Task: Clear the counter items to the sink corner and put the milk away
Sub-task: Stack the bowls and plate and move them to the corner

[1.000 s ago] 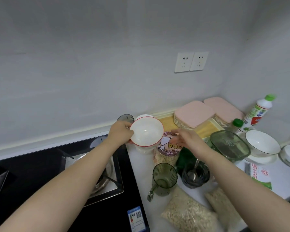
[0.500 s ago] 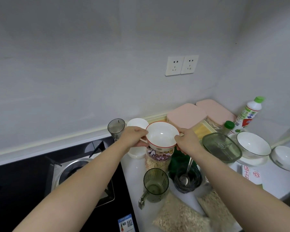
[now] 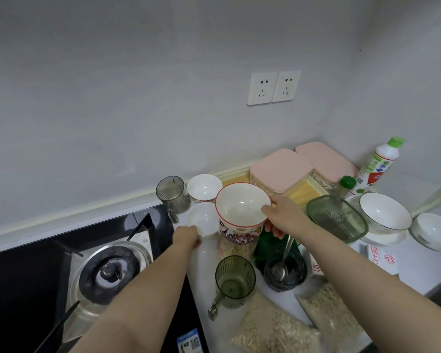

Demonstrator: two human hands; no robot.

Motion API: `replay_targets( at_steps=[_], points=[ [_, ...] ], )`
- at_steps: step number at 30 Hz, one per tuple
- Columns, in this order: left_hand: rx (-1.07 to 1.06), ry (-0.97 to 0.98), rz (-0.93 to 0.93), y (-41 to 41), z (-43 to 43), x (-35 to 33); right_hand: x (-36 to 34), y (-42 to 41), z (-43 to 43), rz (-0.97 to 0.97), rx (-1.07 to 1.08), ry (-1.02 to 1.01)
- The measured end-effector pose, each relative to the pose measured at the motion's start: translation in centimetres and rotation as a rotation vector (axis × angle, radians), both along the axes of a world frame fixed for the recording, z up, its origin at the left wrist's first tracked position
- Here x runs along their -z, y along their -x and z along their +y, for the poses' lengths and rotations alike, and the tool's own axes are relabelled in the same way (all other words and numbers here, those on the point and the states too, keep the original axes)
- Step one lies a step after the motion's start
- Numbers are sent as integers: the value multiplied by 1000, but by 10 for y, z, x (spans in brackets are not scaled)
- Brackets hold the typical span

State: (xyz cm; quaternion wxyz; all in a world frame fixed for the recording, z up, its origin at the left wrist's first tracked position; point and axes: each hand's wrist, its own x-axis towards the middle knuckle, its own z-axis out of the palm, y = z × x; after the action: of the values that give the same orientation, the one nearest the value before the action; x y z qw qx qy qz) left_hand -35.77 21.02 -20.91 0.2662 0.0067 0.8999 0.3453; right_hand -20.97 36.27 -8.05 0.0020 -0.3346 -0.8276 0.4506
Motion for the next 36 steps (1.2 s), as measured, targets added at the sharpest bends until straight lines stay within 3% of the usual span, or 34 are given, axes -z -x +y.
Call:
replay_targets(
  at_steps=[3, 5, 8, 15, 19, 24, 27, 31, 36],
  points=[
    [7, 10, -50, 3, 3, -10, 2, 2, 0, -11, 20, 104],
    [-138, -208, -112, 5, 6, -15, 3, 0, 1, -2, 56, 145],
    [-296, -360, -121, 5, 1, -29, 1, -6, 6, 13, 89, 179],
    [-213, -598, 131, 2, -14, -107, -9, -11, 7, -19, 44, 119],
    [-116, -657, 118, -2, -9, -151, -9, -13, 1, -39, 37, 169],
    [122, -543, 201, -22, 2, -170, -11, -16, 0, -44, 16, 263],
    [241, -368, 297, -30, 5, -170, -11, -21, 4, -29, -4, 360],
    [271, -307, 322, -34, 11, -163, -13, -26, 6, 38, 33, 464],
    [292, -242, 426, -35, 19, -152, -19, -17, 5, 53, 45, 441]
  ],
)
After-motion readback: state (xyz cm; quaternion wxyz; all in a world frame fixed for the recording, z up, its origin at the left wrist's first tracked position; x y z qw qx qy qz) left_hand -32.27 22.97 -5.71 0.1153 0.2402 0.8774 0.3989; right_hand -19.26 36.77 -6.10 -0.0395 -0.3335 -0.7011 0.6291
